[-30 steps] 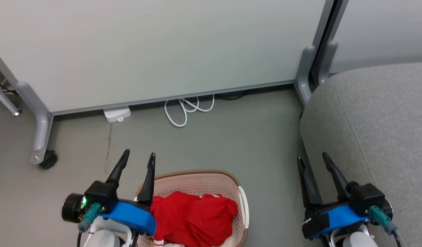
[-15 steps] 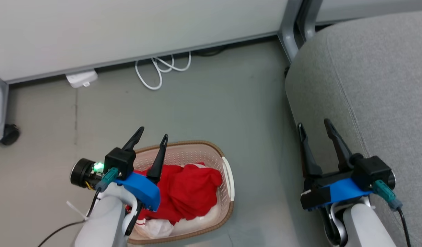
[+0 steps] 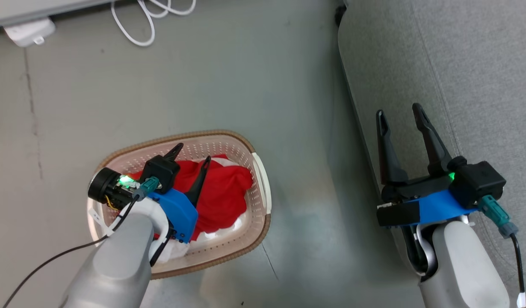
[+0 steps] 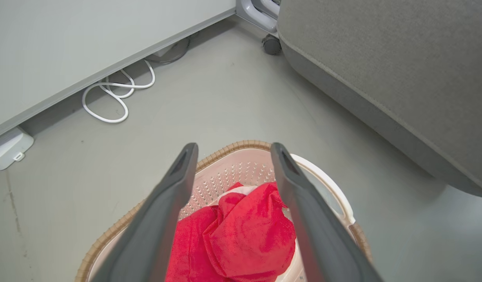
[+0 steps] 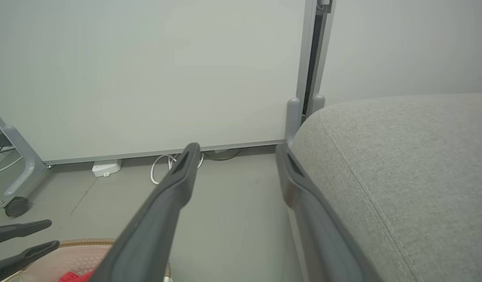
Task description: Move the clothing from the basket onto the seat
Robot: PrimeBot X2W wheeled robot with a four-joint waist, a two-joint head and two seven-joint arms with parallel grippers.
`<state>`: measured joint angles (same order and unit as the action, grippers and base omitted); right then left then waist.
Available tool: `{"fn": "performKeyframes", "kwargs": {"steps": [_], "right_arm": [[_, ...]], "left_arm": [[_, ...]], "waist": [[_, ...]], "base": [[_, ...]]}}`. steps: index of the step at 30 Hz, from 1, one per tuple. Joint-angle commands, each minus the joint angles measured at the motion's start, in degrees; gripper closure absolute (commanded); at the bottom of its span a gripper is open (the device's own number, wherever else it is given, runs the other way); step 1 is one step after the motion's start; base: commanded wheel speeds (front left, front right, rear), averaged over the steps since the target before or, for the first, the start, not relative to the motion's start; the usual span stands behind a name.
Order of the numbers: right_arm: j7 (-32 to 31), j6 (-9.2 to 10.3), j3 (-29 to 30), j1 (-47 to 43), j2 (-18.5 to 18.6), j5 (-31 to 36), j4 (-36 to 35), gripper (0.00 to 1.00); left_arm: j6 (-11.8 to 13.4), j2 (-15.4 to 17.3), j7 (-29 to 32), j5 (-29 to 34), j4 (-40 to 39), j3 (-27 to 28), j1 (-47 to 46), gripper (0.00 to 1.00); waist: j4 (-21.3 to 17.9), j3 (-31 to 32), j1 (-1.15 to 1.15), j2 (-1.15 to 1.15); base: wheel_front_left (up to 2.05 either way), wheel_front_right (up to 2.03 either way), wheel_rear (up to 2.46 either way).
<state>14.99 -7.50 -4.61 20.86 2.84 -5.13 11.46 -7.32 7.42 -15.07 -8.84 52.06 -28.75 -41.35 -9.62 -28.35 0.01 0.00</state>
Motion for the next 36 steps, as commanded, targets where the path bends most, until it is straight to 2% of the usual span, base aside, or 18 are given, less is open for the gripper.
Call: {"fn": "performKeyframes", "kwargs": {"steps": [1, 18, 36], "right_arm": [[0.3, 0.02, 0.1, 1.1, 0.1, 0.0, -0.4, 0.0], [0.3, 0.02, 0.8, 5.9, 0.1, 2.3, -4.7, 0.0], [0.3, 0.03, 0.0, 7.4, 0.1, 4.0, -10.2, 0.0]], "left_arm": [[-0.2, 0.7, -0.2, -0.4, 0.9, -0.7, -1.2, 0.0], [-0.2, 2.9, 0.9, -6.1, 17.8, -11.8, -12.6, 0.0], [-0.2, 4.5, 6.5, -11.7, 20.9, -18.2, -19.4, 0.0]], "waist": [[-1.2, -2.7, -0.01, 0.0], [-3.1, -15.6, -0.01, 0.0], [-3.4, -25.4, -0.01, 0.0]], "base": [[0.0, 0.0, 0.0], [0.0, 0.0, 0.0], [0.0, 0.0, 0.0]]}}
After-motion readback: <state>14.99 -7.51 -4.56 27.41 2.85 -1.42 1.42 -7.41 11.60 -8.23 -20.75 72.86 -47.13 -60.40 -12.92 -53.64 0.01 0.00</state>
